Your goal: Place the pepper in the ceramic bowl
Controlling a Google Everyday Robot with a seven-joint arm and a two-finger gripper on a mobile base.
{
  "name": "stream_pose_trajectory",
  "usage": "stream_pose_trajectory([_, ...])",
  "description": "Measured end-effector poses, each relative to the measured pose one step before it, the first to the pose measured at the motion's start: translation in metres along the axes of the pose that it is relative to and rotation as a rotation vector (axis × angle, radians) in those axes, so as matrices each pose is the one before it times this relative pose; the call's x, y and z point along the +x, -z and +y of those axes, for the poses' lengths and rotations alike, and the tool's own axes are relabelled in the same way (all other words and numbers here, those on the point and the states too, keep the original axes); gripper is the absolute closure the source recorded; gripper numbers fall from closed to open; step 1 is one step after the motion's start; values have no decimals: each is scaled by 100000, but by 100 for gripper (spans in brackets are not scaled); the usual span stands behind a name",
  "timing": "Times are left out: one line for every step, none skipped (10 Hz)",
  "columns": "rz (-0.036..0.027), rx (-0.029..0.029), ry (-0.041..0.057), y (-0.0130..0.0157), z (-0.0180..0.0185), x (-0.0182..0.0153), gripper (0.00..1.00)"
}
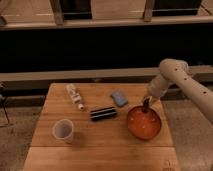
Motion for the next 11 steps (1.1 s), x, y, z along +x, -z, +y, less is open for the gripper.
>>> stream_pose_trajectory([422,766,355,529,566,-618,100])
stream_pose_trajectory([576,1003,1205,599,161,-895,100])
stream_pose_trajectory([397,697,931,426,101,-832,100])
stream_pose_trajectory([543,306,676,552,497,-1184,100])
stream_pose_trajectory([1060,382,772,505,341,-1006,100])
stream_pose_trajectory([588,274,1107,-55,63,-845,100])
stream_pose_trajectory([229,441,1072,-202,-6,-777,100])
stream_pose_trajectory([-181,36,-362,-122,368,-334,95])
stream_pose_trajectory([51,307,-553,59,-131,334,86])
stream_pose_trajectory([-49,82,-485,48,-166,551,78])
stream_pose_trajectory([260,289,-21,28,-502,902,66])
